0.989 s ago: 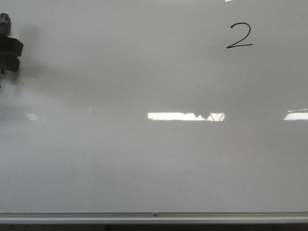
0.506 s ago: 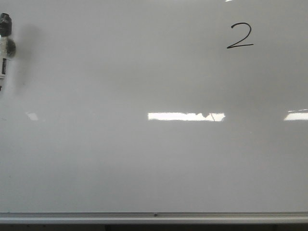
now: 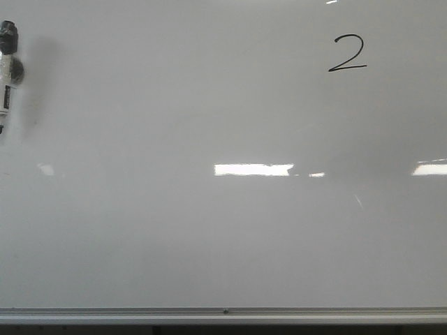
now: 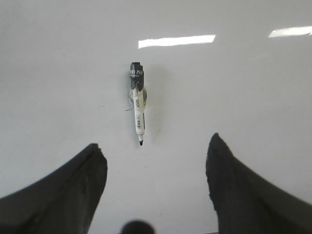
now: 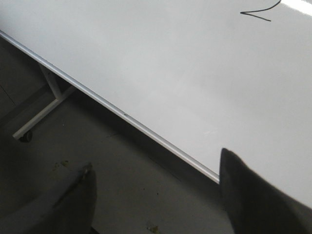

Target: Write number 2 on whiteboard

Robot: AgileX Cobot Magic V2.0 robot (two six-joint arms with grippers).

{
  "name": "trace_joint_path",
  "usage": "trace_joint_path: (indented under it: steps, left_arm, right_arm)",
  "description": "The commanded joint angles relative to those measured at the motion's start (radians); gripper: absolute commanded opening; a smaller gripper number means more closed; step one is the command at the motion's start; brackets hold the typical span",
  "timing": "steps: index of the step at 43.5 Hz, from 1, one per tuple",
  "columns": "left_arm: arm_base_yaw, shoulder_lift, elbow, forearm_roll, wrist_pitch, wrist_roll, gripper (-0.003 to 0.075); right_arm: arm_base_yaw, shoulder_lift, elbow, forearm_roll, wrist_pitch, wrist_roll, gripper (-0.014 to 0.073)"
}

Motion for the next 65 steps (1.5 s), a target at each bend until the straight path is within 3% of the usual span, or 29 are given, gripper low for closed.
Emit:
trace_joint_path:
  steps: [1,11,20,23,35,38,65]
  left_arm:
    - [0.002,-0.044,0.004,-0.012,-0.049,-0.005,0.044]
    - [0.002,-0.069,0.025,-0.005,-0.044,-0.005,0.044]
    - [0.002,-0.069,0.025,-0.002,-0.046,-0.005,0.0435]
    - [0.002,-0.069,0.025,-0.002,-0.047,-0.005,0.0388]
    - [0.002,-0.069,0.025,-0.002,-0.048,-0.005,0.0052]
    - [0.002,-0.069,0.025,-0.002,-0.052,-0.005,-0.0022]
    - [0.002,-0.073,0.029,-0.007,-0.069,-0.005,-0.002]
  right_arm:
    - [-0.006,0.006,-0.013,-0.008,-0.096,0.002,0.0549]
    - [-0.006,0.005,-0.013,-0.069,-0.097,0.054,0.0535]
    - [-0.006,0.005,-0.013,-0.098,-0.091,0.071,0.0426]
    - [-0.006,0.005,-0.013,-0.098,-0.089,0.071,0.0353]
    - [-0.006,0.005,-0.013,-0.098,-0.09,0.071,-0.0064]
    - [-0.006,0.005,-0.013,-0.098,-0.093,0.071,-0.0064]
    - [-0.006,0.005,-0.013,-0.1,-0.084,0.071,-0.0068]
